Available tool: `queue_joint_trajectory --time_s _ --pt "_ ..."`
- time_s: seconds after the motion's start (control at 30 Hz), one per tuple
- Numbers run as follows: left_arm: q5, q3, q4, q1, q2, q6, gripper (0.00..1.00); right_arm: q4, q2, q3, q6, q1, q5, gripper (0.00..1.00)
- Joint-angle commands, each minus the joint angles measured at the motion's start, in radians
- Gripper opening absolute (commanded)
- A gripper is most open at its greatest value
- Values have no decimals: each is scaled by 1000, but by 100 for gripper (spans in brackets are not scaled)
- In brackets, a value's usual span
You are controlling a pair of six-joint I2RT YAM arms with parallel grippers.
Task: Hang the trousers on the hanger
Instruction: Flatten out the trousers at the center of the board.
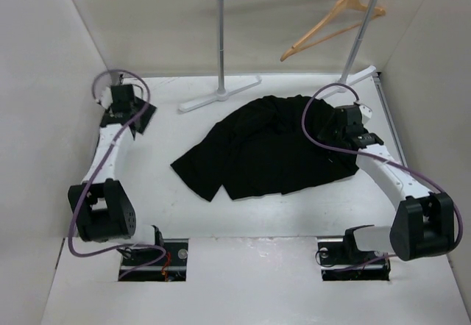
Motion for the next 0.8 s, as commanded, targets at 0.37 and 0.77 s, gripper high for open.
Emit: queue_joint_trajectory --time_s 0.37,0.77 --pt "15 -501 -125 -319 -187 -7 59 -11 -81 89 -31 -1 18 40" --pt "-58 -406 64 -216 -50 -35 4 70 109 125 -33 -30 -30 55"
